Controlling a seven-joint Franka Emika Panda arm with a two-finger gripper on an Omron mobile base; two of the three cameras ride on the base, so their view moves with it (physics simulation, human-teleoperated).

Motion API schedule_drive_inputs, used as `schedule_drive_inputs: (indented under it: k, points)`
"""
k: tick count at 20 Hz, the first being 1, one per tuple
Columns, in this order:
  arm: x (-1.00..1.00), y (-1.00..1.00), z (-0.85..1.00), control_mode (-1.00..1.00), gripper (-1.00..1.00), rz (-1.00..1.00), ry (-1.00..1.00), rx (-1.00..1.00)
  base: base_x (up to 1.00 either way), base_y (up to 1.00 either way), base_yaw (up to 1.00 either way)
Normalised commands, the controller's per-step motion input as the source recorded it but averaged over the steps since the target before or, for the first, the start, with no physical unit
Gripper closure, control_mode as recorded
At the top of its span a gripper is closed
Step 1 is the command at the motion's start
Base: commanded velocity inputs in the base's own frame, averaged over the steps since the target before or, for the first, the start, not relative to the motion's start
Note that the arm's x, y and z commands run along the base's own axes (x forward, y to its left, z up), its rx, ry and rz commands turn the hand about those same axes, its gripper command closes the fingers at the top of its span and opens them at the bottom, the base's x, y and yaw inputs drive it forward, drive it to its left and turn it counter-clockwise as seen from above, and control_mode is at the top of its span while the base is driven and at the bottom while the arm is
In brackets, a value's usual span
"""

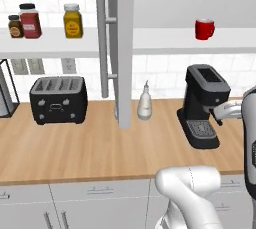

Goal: Gather all objects into one cabinet and sort the glasses and bowls to opposite sides.

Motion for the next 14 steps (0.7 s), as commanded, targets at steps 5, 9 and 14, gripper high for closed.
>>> schedule_drive_inputs:
  k: [5, 9, 14]
  points:
    - [0.00, 0.00, 0.00, 1.00, -1.00, 0.00, 0.00, 0.00, 1.00, -0.80, -0.02]
    - [0.00, 0.00, 0.00, 1.00, -1.00, 0.00, 0.00, 0.00, 1.00, -0.93, -0.03]
    - [0.00, 0.00, 0.00, 1.00, -1.00, 0.00, 0.00, 0.00, 1.00, -0.95, -0.10]
